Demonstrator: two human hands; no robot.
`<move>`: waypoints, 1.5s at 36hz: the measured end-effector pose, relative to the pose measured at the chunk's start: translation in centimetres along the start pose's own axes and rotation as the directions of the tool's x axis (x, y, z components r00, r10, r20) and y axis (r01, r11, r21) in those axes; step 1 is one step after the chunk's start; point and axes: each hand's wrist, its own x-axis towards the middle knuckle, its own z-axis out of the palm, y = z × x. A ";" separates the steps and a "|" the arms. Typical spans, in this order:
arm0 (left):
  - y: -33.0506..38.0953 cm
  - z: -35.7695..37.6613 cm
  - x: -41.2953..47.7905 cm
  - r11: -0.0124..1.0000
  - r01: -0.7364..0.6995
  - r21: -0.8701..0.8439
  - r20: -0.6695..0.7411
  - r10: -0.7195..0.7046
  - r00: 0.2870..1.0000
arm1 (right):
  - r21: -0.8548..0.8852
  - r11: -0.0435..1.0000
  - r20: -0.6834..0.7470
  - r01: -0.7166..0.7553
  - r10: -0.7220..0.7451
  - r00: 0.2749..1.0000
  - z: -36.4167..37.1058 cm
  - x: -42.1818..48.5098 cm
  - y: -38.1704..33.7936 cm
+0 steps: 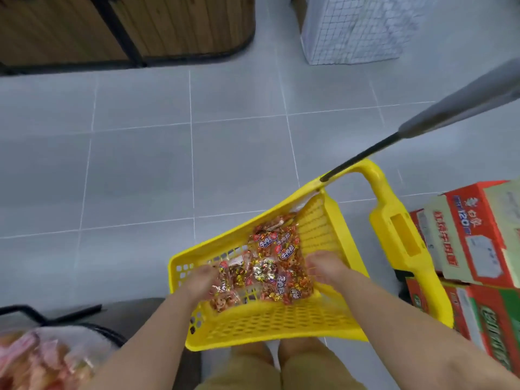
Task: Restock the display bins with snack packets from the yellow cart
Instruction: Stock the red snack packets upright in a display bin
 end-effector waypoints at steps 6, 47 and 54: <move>-2.8 1.8 2.0 0.997 0.074 -0.034 0.013 -0.073 0.997 | -0.302 0.947 -0.058 0.111 -0.134 0.989 2.3 6.4 -2.0; -2.8 5.2 4.4 0.986 -0.135 -0.096 0.184 0.151 0.971 | -0.746 0.431 0.406 0.507 -0.309 0.860 2.0 8.5 -0.9; -0.3 6.0 4.5 0.957 -0.288 0.035 0.278 0.268 0.922 | -0.413 0.805 0.508 0.426 -0.185 0.841 4.8 5.9 -1.3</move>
